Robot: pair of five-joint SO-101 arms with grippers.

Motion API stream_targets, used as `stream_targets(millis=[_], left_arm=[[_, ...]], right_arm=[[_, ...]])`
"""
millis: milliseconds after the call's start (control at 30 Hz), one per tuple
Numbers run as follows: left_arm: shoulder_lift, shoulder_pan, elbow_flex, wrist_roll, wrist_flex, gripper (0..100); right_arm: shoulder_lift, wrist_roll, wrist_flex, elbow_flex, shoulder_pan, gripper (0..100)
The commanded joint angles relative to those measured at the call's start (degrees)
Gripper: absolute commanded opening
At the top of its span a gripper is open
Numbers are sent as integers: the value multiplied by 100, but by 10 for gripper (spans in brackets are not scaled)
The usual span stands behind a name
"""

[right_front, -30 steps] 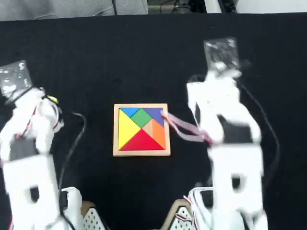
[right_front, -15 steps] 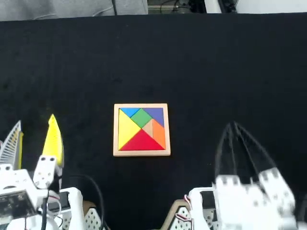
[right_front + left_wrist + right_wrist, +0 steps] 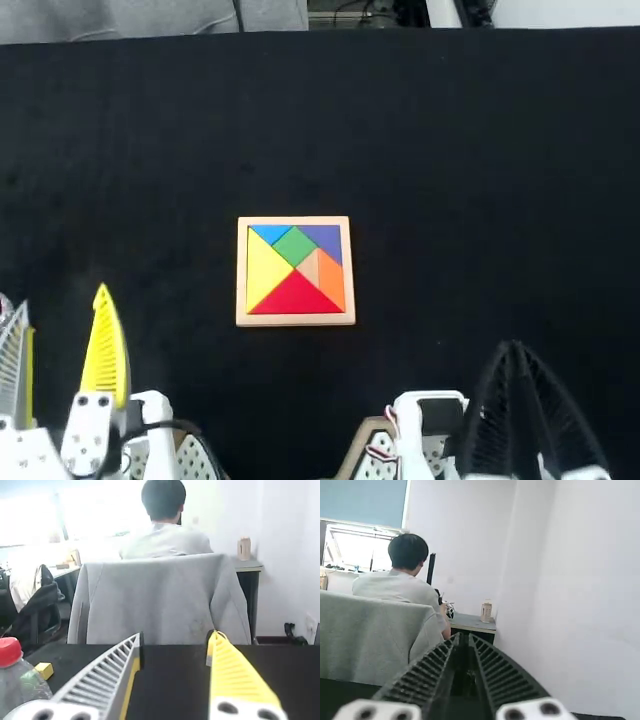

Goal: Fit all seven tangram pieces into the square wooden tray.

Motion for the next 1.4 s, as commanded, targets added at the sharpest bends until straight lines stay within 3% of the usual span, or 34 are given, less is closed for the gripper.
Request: stream_targets(millis=[0,133,300,433,633,833,1000,1100,1367], left_arm=[[9,84,400,26,211,222],[9,92,2519,18,-589,223],[9,444,5552,-26,-2813,220],[26,743,7275,-18,-4316,220],[79,760,7231,-9,-3982,220],[44,804,7231,-9,-2400,220],[26,769,7231,0,-879,221],[79,708,7231,18,-958,220],[44,-251,7231,0,-941,220]], right_arm=[[-453,-9,0,426,79,11],[-453,-9,-220,1824,70,12],[-462,26,-1477,4189,70,12],[-462,9,-2444,6114,70,12],[-426,-9,-3305,8119,70,12],[-462,-9,-2321,8084,35,12],[-462,26,-519,8084,62,12],[-391,26,-563,8084,70,12],[-462,26,-527,8084,53,12]])
